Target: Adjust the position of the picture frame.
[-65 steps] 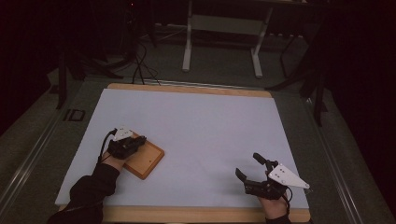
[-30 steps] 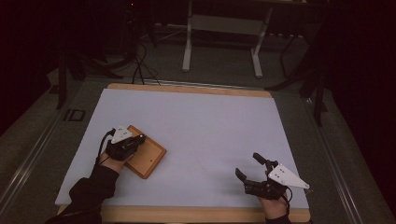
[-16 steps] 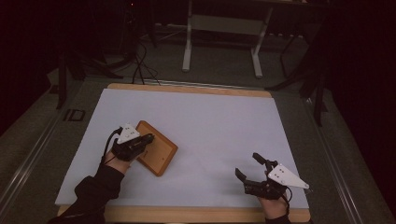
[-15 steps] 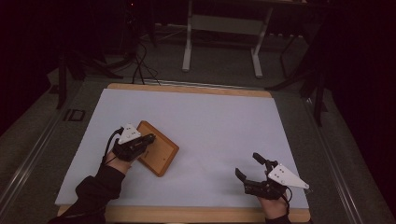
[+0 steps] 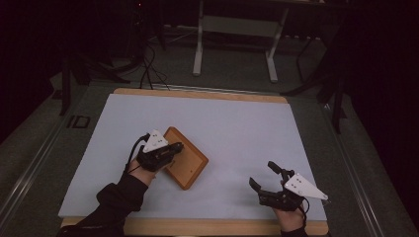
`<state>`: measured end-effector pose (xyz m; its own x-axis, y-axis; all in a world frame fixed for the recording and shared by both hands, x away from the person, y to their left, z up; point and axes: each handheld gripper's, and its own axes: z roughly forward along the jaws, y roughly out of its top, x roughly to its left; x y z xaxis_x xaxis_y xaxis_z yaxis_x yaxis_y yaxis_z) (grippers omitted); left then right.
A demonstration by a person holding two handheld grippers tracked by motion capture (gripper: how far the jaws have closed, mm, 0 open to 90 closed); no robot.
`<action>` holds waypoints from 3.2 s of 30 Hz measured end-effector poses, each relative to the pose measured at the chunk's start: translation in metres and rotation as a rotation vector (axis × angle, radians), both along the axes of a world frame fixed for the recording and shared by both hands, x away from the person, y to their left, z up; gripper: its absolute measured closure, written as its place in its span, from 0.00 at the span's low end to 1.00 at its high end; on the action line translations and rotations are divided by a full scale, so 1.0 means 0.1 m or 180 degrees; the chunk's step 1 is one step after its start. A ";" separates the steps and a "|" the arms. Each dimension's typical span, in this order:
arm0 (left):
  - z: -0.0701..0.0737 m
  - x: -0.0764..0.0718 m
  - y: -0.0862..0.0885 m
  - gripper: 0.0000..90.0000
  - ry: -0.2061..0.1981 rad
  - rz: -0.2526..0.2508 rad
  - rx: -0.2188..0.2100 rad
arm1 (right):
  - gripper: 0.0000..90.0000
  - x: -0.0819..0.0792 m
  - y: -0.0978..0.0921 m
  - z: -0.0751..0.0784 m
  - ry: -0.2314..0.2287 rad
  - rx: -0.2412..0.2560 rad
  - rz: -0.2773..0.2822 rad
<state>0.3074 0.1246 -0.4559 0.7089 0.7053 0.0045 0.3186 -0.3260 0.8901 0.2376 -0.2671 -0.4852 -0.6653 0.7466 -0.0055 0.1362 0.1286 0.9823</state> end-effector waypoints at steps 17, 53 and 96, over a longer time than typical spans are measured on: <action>-0.19 0.22 -0.66 0.95 0.0174 -0.0219 0.0057 | 0.14 -0.02 -0.12 0.03 -0.0044 0.0173 0.0052; -0.62 0.86 -1.22 0.95 0.0549 -0.0135 0.0271 | 0.15 0.02 -0.13 -0.01 0.0019 0.0105 -0.0011; -0.56 1.51 -0.88 1.00 0.0462 -0.0081 0.0410 | 0.15 0.03 -0.11 -0.04 0.0087 0.0073 0.0049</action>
